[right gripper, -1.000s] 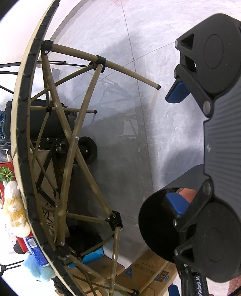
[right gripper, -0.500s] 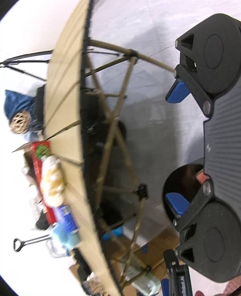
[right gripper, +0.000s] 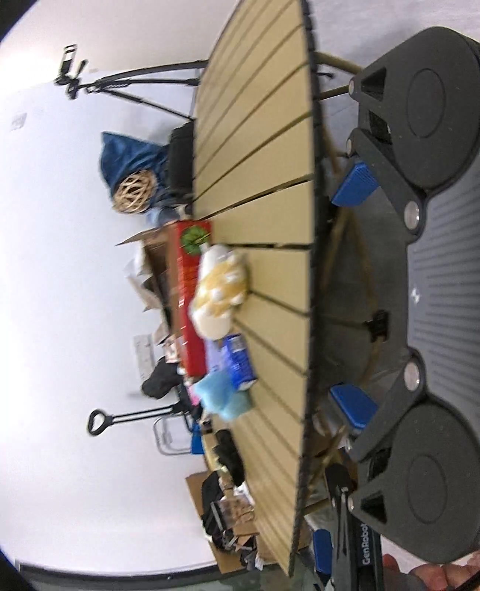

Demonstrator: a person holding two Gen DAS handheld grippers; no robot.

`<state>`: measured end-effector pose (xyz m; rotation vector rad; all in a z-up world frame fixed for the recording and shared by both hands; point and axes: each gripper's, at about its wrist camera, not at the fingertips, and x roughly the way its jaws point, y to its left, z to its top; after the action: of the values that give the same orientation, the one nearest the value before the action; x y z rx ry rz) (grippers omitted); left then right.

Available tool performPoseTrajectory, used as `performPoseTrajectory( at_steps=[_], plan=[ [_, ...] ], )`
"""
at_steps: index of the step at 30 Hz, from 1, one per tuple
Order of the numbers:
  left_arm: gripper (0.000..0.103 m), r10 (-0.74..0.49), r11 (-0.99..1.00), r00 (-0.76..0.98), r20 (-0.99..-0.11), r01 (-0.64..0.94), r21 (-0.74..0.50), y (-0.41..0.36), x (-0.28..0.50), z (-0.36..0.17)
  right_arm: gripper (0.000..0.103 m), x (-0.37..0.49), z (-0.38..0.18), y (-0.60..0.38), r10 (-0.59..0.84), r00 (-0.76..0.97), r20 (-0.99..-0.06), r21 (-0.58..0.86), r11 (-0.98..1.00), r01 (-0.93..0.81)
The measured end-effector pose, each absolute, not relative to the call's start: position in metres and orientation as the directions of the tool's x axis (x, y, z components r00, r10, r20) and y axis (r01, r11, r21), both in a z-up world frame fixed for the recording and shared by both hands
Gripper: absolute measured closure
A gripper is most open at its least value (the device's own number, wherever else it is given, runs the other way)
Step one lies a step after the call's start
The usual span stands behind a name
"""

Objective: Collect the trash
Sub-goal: 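Raise both tools back to the table toward the plush toys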

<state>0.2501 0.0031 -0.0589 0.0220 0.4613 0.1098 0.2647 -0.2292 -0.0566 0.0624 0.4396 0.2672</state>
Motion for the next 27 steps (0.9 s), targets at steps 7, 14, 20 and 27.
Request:
performPoseTrajectory(
  at_steps=[7, 14, 20, 27],
  plan=[
    [0.000, 0.126, 0.991, 0.918, -0.376, -0.133, 0.008, 0.013, 0.265, -0.035, 0.000, 0.284, -0.040, -0.222, 0.272, 0.895, -0.354, 0.116, 0.962, -0.247],
    [0.000, 0.128, 0.988, 0.921, -0.368, -0.150, -0.030, 0.024, 0.293, -0.022, 0.000, 0.322, -0.028, -0.222, 0.283, 0.900, -0.332, 0.154, 0.957, -0.245],
    [0.000, 0.122, 0.987, 0.919, -0.375, -0.154, -0.055, 0.031, 0.323, -0.017, 0.000, 0.357, -0.025, -0.211, 0.274, 0.898, -0.345, 0.140, 0.961, -0.239],
    [0.000, 0.112, 0.985, 0.910, -0.400, -0.155, -0.076, 0.040, 0.359, -0.017, 0.000, 0.399, -0.028, -0.192, 0.264, 0.892, -0.368, 0.104, 0.964, -0.243]
  ],
)
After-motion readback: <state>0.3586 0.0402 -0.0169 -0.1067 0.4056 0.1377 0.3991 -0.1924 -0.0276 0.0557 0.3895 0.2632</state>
